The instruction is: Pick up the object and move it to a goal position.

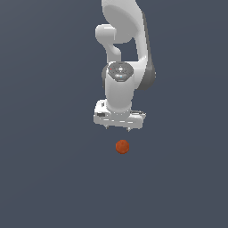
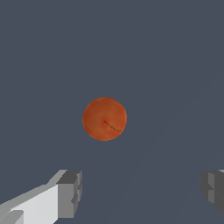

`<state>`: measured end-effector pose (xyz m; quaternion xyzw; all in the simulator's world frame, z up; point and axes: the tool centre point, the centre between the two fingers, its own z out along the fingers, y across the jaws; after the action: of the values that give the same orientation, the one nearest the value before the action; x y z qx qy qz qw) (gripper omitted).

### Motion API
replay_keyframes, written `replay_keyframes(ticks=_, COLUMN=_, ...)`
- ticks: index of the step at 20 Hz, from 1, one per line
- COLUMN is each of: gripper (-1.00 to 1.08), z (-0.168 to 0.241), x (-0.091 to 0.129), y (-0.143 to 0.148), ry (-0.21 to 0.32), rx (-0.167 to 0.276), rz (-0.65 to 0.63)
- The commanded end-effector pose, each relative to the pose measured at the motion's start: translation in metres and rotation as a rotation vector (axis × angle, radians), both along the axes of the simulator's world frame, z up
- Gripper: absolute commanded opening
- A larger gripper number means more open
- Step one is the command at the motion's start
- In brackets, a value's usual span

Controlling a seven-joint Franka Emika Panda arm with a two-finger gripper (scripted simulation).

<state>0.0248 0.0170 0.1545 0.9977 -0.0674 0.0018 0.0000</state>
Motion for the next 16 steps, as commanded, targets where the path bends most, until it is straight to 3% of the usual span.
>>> replay_keyframes(ticks=1, gripper=1.0, z=-0.007, x=0.006, y=0.003, ry=0.001, rx=0.001, rz=-0.058)
replay_keyframes(ticks=16, gripper=1.0, z=-0.049, x=0.034, y=0.023, ry=0.004, rx=0.002, rz=-0.386)
